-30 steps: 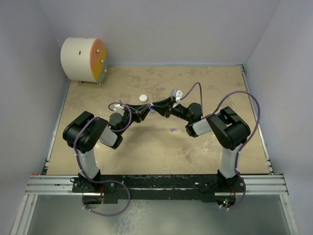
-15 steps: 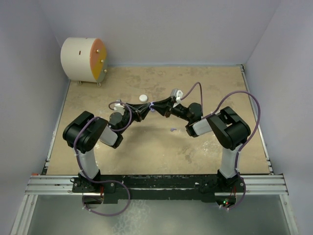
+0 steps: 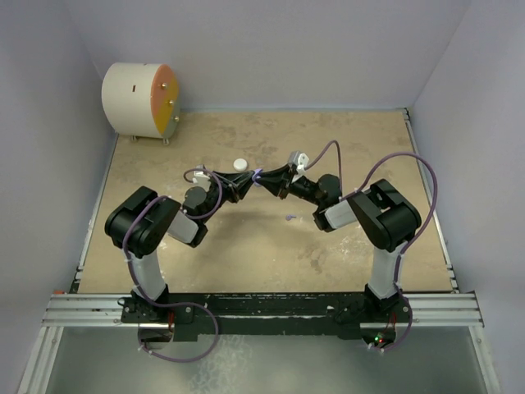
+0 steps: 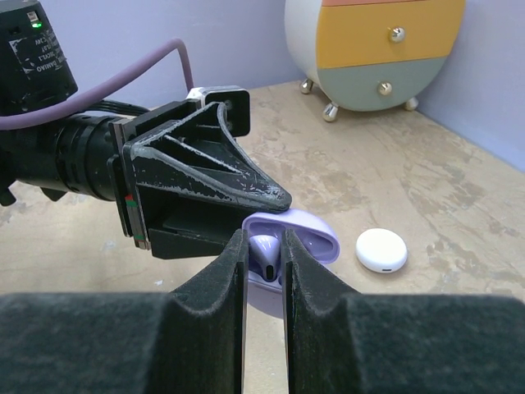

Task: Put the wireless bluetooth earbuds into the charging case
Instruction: Place the earbud in the charging case.

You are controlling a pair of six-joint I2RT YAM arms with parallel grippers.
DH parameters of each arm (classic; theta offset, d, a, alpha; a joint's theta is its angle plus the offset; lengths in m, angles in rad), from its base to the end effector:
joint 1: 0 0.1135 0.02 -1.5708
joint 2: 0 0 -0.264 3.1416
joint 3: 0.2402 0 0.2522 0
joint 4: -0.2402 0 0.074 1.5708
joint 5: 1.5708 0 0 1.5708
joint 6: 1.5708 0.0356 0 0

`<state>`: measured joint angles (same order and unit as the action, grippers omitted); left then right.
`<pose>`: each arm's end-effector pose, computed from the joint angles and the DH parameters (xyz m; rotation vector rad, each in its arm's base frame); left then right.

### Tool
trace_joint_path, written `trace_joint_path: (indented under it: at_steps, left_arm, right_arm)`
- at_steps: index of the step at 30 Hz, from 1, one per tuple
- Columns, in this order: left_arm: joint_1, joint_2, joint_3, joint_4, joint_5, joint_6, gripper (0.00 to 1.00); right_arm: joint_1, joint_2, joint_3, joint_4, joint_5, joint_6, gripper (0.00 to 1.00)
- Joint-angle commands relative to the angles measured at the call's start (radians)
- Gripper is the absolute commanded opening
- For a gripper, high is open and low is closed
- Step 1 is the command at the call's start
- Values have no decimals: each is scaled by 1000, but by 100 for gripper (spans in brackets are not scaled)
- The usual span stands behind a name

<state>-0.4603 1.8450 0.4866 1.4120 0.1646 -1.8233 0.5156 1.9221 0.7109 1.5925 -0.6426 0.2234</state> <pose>0.2758 -0.1433 0.1467 -1.0500 1.5524 -1.8556 0.2925 0.1903 0.1913 -0.7580 1.1001 1.0120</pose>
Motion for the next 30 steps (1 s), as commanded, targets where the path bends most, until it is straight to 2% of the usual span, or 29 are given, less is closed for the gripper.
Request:
trace_joint_path:
  at_steps: [1,9,14,19,22,24,26,27,30]
  left_arm:
    - [0,-54,47,58,-12,-12,0]
    - [0,-44,64,32,-13,2,0]
    - [1,-13,70,52,-13,0,0]
    - [3,7,70,68,-11,-2,0]
    - [8,11,70,72,-9,-3,0]
    - [13,13,70,74,-5,-1,0]
    - [15,13,70,76,-4,1,0]
    - [19,13,71,76,-2,2,0]
    - [23,15,71,78,2,4,0]
  right_arm:
    - [-1,-36,-16,787,-11,-14,6]
    - [-2,-82,-35,785,30,3,51]
    - [-7,-157,-52,774,49,4,55]
    - [-43,-263,-115,701,161,17,58]
    - [-56,-371,-145,495,240,-16,57]
    - [-57,-456,-136,270,304,-49,55]
    - [-58,-529,-77,-32,386,-62,54]
    - [-57,-558,-38,-164,429,-82,55]
    - [-58,-603,46,-475,477,-96,68]
